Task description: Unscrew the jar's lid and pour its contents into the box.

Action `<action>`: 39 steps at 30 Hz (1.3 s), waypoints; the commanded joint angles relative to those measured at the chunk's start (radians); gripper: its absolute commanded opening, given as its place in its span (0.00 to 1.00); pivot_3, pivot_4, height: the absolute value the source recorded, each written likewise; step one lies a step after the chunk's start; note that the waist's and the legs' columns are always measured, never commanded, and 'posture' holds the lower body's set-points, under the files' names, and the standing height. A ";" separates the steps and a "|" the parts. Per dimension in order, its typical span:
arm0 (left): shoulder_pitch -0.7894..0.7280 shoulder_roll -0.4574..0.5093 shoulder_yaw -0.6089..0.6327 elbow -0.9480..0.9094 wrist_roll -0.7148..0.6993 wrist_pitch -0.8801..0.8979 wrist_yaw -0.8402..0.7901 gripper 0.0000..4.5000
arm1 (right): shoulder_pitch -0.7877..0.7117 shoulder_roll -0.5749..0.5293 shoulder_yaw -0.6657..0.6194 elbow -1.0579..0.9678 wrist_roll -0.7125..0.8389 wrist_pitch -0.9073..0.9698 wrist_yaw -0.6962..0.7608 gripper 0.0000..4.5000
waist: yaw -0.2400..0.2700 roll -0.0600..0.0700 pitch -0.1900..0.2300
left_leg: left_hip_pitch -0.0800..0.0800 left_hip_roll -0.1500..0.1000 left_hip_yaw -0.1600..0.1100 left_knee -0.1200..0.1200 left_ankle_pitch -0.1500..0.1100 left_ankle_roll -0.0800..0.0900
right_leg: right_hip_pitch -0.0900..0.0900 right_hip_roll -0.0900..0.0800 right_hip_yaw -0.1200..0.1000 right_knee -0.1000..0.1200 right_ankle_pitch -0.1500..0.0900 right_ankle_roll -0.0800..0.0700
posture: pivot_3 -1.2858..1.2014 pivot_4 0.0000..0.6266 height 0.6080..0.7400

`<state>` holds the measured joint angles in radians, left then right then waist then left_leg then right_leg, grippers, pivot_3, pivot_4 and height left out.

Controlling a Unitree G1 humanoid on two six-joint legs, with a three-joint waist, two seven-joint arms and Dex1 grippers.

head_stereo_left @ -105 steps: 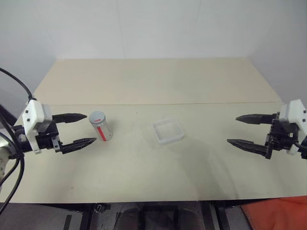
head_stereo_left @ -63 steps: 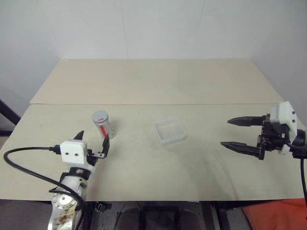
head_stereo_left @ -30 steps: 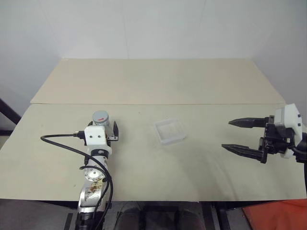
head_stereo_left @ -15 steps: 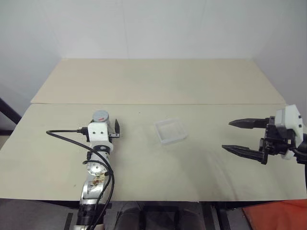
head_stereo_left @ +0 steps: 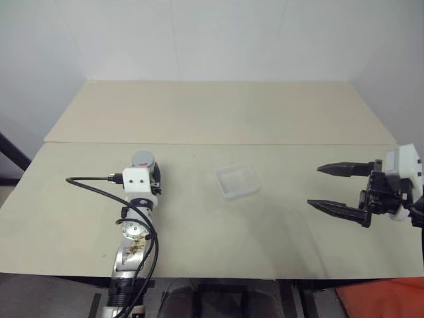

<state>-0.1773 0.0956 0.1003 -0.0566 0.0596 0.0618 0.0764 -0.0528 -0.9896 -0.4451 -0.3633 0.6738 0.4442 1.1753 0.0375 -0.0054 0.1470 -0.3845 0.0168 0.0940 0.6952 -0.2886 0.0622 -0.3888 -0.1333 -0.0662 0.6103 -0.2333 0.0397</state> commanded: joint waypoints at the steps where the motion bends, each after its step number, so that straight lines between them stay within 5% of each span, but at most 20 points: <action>1: -0.012 0.013 0.007 -0.011 0.006 -0.034 0.002 0.43 | 0.003 0.005 -0.040 -0.030 0.027 -0.001 -0.011 1.00 | 0.000 0.000 0.000 | 0.000 0.000 0.000 0.000 0.000 0.000 | 0.000 0.000 0.000 0.000 0.000 0.000 | 0.52 0.24 1.00; 9: -0.050 0.109 0.041 -0.058 -0.130 0.004 -0.175 0.43 | -0.005 0.030 -0.020 -0.049 0.044 0.000 -0.038 1.00 | -0.001 0.000 0.000 | 0.000 0.000 0.000 0.000 0.000 0.000 | 0.000 0.000 0.000 0.000 0.000 0.000 | 0.52 0.24 1.00; 19: -0.203 0.454 0.124 -0.160 -0.649 0.450 -0.720 0.43 | -0.199 0.077 0.109 -0.066 0.108 0.092 -0.140 1.00 | -0.019 0.000 0.000 | -0.001 0.000 0.000 0.000 0.002 -0.003 | -0.001 0.000 -0.001 0.001 0.000 0.000 | 0.52 0.24 1.00; 25: -0.332 0.627 0.029 -0.045 -0.757 0.533 -1.137 0.43 | -0.414 0.148 0.245 -0.041 0.138 0.177 -0.213 1.00 | -0.028 0.000 0.000 | -0.001 -0.001 0.001 0.000 0.003 -0.005 | -0.002 0.003 -0.001 0.002 0.000 0.000 | 0.52 0.24 1.00; 39: -0.628 0.475 -0.212 0.266 -0.565 0.307 -1.436 0.43 | -0.774 0.393 0.537 0.083 0.026 0.286 -0.328 1.00 | -0.028 0.000 0.000 | -0.010 -0.003 0.001 0.000 0.004 -0.006 | -0.011 0.004 -0.003 0.004 0.000 0.001 | 0.52 0.24 1.00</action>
<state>-0.7738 0.5783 -0.1176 0.2039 -0.5159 0.4146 -1.3412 -0.7963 -0.6070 0.0839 -0.2854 0.7184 0.7285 0.8628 0.0091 -0.0052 0.1473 -0.3961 0.0140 0.0956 0.6958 -0.2846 0.0565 -0.4016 -0.1289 -0.0691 0.6149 -0.2335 0.0403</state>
